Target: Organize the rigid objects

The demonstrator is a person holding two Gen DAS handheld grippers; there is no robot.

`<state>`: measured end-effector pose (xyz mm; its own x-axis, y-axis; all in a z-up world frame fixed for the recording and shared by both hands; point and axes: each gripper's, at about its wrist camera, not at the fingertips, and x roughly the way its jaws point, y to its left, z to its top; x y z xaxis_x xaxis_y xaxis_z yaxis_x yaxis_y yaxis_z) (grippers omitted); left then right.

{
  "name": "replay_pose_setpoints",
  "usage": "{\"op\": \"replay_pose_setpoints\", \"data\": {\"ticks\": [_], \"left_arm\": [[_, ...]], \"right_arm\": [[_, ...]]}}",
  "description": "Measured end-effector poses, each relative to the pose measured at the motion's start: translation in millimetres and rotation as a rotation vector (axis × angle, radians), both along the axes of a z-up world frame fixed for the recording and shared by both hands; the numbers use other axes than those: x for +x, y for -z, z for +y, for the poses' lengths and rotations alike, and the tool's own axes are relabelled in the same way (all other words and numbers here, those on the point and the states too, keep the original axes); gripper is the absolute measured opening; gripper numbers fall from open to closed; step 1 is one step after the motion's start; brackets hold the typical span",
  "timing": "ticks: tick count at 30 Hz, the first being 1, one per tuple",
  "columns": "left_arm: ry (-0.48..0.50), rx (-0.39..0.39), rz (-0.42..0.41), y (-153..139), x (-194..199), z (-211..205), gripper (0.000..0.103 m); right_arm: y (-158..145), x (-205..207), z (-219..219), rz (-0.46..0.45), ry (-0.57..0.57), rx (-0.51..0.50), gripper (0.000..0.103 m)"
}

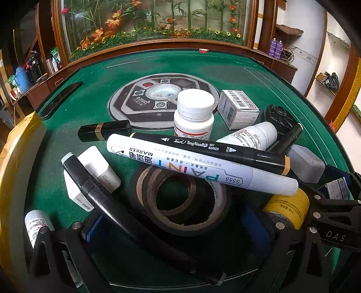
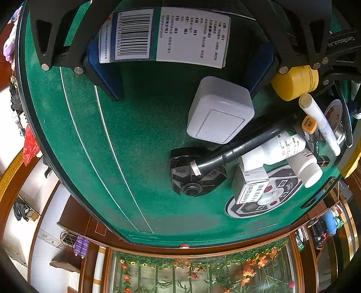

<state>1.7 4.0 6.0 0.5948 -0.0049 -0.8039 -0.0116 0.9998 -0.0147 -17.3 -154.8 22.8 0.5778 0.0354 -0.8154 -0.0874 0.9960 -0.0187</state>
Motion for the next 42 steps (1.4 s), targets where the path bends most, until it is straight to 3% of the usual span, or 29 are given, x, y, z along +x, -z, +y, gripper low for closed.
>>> {"op": "replay_pose_setpoints", "data": {"ticks": [42], "left_arm": [[-0.025,0.0,0.002,-7.2,1.2,4.3,0.103]], "right_arm": [[-0.1,0.3,1.3,0.0,0.0,0.0,0.103]]}}
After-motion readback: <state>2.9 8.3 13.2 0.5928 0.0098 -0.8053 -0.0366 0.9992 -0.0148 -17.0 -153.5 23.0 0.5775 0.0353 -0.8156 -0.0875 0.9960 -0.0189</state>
